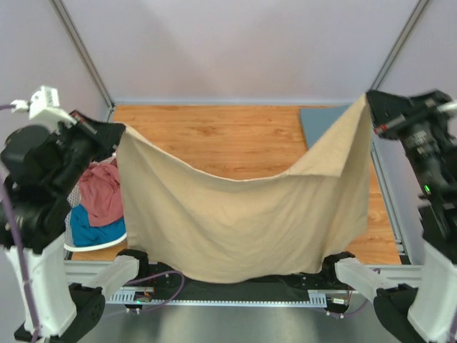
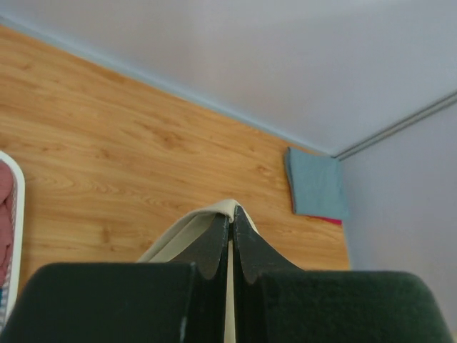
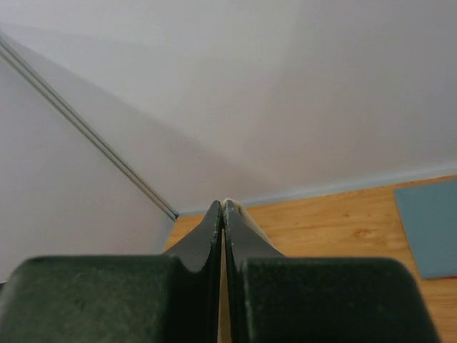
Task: Fold and stack the t-shirts
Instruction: Flatten the tshirt out
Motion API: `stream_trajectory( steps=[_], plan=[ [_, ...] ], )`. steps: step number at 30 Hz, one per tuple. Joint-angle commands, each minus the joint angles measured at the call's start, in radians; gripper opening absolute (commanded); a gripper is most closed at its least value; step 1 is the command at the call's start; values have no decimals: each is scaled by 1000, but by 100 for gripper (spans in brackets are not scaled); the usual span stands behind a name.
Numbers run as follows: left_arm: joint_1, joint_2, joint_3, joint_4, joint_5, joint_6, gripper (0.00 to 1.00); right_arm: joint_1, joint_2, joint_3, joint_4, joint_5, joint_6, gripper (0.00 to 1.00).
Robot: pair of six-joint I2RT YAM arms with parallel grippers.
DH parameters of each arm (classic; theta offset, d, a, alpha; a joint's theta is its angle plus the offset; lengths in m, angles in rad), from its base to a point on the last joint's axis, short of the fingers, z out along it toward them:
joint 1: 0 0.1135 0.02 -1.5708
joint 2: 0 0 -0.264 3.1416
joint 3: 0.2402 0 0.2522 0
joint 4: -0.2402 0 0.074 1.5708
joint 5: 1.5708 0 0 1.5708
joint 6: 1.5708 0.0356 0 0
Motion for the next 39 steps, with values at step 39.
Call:
stream_trajectory(
  steps=[39],
  plan=[
    [182,-78,-970,228,115,82,0,-100,-213,-1128,-5,-114,150,0]
  ],
)
